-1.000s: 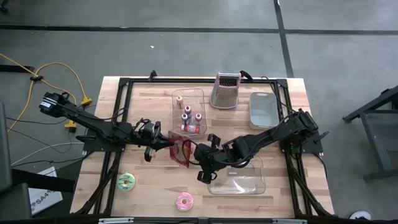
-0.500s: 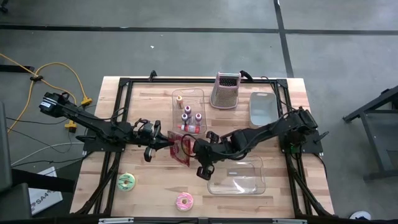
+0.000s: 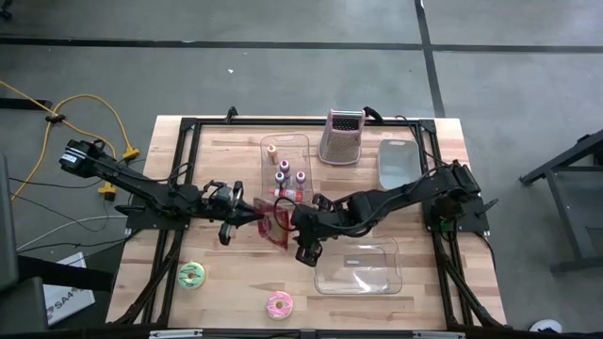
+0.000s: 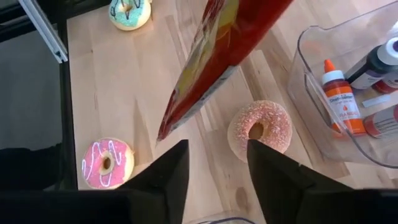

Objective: Pick & Place Food Item
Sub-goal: Put the popcorn bag into the bottom transparent bin

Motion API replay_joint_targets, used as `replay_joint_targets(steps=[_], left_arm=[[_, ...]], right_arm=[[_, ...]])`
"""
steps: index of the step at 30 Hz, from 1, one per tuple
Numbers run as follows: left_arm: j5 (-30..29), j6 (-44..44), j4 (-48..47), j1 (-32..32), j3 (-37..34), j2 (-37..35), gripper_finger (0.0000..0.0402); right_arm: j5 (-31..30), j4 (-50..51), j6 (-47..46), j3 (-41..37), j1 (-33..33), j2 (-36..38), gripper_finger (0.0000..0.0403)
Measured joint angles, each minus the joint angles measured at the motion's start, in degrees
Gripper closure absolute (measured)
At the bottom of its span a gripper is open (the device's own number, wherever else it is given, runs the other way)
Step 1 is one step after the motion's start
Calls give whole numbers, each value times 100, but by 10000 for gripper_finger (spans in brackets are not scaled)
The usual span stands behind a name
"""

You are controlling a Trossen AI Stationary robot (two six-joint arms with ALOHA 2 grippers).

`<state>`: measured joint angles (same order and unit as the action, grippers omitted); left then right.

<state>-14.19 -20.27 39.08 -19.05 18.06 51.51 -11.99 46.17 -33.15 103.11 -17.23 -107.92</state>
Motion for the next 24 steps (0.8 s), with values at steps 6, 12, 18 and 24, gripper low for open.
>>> replay_joint_targets(steps=[6, 12, 18, 24], left_arm=[[-138, 148, 12, 2, 0, 0, 391], [-461, 367, 6, 2, 0, 0, 391], [-547, 457, 6, 2, -2, 0, 391], [-562, 676, 109, 2, -2, 0, 391]], right_arm=[[-3, -2, -1, 0, 63, -2, 223], [16, -112, -2, 0, 132, -2, 211], [18, -217, 28, 0, 236, -2, 211], [18, -520, 39, 0, 395, -4, 211]])
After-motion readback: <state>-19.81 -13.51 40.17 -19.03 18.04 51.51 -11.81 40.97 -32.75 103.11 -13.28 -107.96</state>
